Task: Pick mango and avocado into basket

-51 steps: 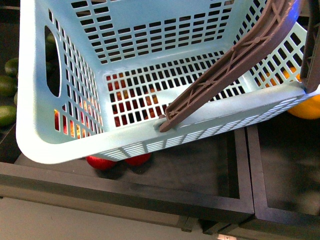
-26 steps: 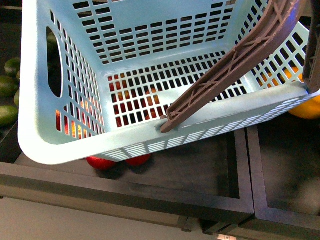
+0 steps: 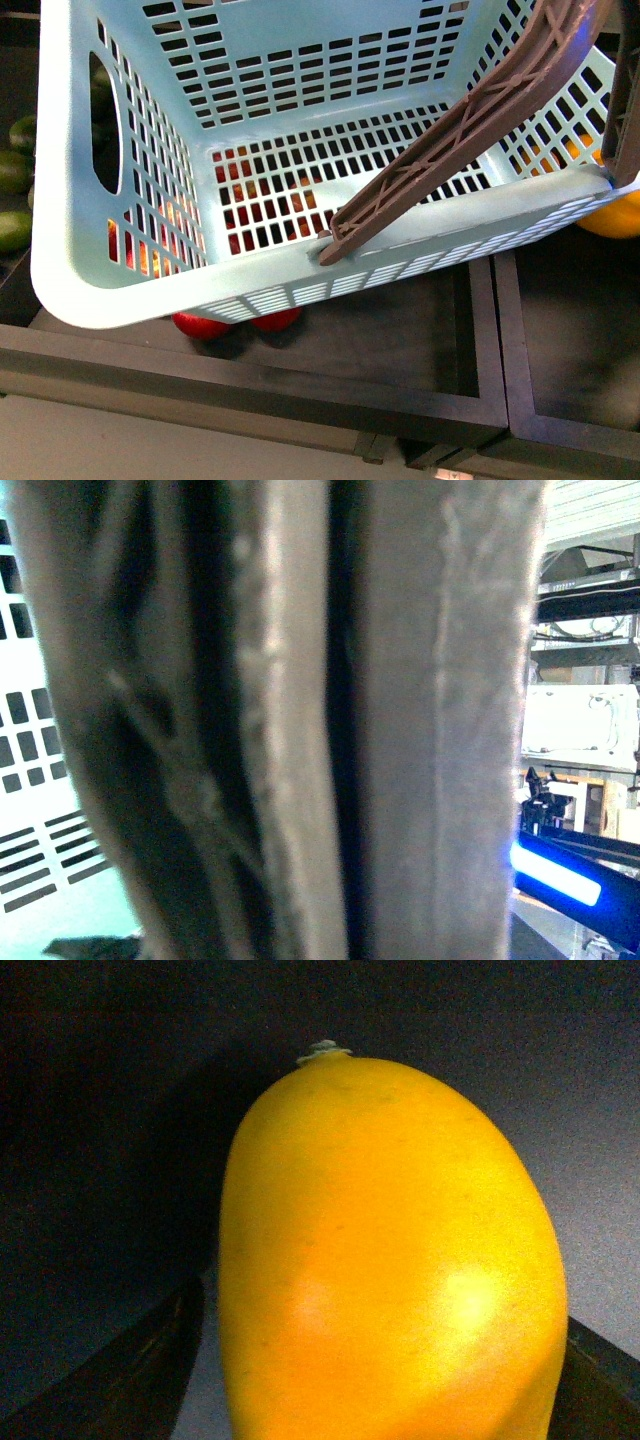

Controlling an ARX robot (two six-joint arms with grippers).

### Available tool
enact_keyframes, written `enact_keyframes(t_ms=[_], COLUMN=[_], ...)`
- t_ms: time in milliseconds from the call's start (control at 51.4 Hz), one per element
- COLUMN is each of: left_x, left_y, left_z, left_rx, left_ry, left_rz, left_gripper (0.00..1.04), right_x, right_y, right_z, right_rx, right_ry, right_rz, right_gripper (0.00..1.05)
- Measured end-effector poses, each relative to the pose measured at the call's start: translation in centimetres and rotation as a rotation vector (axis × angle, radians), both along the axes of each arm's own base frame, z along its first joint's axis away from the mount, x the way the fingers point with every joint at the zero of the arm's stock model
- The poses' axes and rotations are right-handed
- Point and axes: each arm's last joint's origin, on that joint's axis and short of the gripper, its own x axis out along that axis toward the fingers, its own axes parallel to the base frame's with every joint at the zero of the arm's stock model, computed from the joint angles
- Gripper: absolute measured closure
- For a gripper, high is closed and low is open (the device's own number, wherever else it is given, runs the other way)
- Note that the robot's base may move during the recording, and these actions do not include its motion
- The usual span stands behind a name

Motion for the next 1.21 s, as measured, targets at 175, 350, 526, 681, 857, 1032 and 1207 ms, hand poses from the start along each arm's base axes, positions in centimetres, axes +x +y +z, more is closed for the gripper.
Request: enact_keyframes(t_ms=[175,350,526,681,857,1032,1207], left_x=[0.0,0.0,0.0,0.0,0.0,0.0,0.0], left_y=[0.0,0.0,0.0,0.0,0.0,0.0,0.0], left_z=[0.0,0.0,0.0,0.0,0.0,0.0,0.0], left_rx=[0.000,0.000,0.000,0.000,0.000,0.000,0.000], left_ry=[0.000,0.000,0.000,0.000,0.000,0.000,0.000], left_rz=[0.000,-0.001,0.000,0.000,0.000,0.000,0.000], left_gripper=[0.79,0.79,0.79,0.79,0.79,0.79,0.79], right_x=[-0.4,-1.0,-2.5,-4.9,-8.9,-12.3,-13.9], right_y=[0.1,0.3,1.0,2.2,4.9,8.1,12.2], right_z=[-0.3,-0.1,4.4,13.1,21.2,29.9,33.7], right_rx=[0.005,0.015,-0.055,-0.122,-0.128,-0.205,-0.198], right_ry=[0.002,-0.012,-0.111,-0.283,-0.443,-0.665,-0.802], right_rz=[0.000,0.025,0.150,0.319,0.446,0.539,0.632], right_gripper=[0.37,0.42,0.42,0.43,0.43,0.43,0.43])
